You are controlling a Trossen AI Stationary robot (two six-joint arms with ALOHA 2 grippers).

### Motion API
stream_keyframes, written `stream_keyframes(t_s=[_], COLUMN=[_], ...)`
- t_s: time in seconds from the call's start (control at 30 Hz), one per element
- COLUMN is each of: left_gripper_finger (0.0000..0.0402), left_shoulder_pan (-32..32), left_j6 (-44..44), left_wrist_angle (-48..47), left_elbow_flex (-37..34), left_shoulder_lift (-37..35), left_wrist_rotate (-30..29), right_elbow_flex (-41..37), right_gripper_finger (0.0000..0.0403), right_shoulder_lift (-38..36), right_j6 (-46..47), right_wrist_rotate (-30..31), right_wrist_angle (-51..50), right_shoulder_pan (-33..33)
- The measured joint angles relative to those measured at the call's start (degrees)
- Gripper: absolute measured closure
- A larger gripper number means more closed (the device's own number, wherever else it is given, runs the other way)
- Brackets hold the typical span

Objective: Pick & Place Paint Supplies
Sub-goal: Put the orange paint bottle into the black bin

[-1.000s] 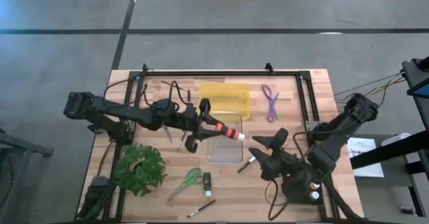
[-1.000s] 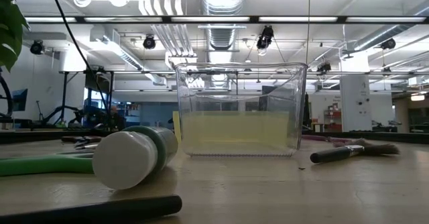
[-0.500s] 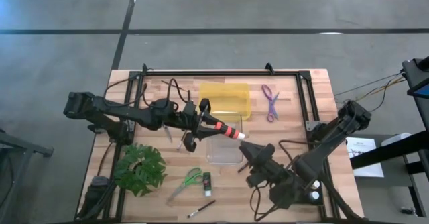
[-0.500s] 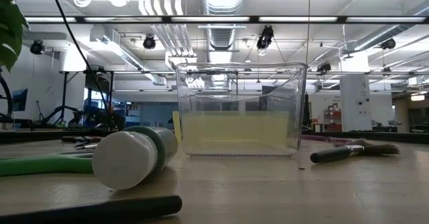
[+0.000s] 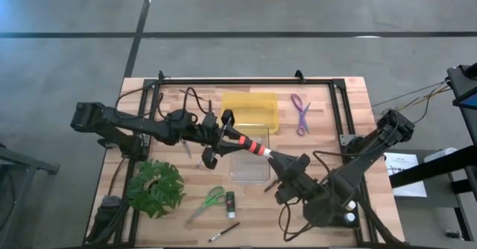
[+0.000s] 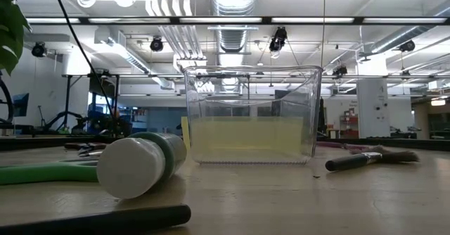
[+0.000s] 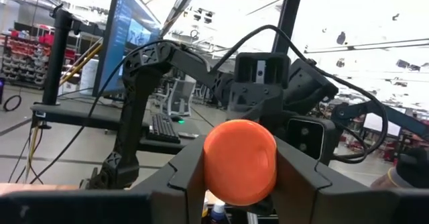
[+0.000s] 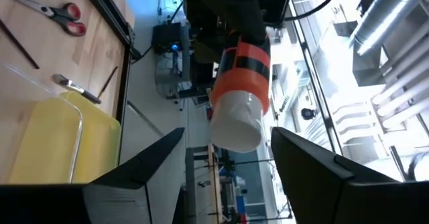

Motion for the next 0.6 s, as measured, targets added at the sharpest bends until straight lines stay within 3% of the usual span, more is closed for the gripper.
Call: stream_keyframes(t_s=[0.6], left_gripper_finger=[0.026], left_shoulder_pan=[0.0], left_j6=[0.1], left_wrist_angle=[-0.2], left_elbow_flex=[0.0], left_shoulder_lift=[0.0], left_wrist_rotate=[0.0], right_elbow_flex=[0.0], right_gripper_finger=[0.0191], right_shoulder_lift=[-0.5], right_j6=[-5.2], right_wrist_rotate=[-3.1], right_wrist_angle=[8.8], right_shoulder_pan=[-3.1])
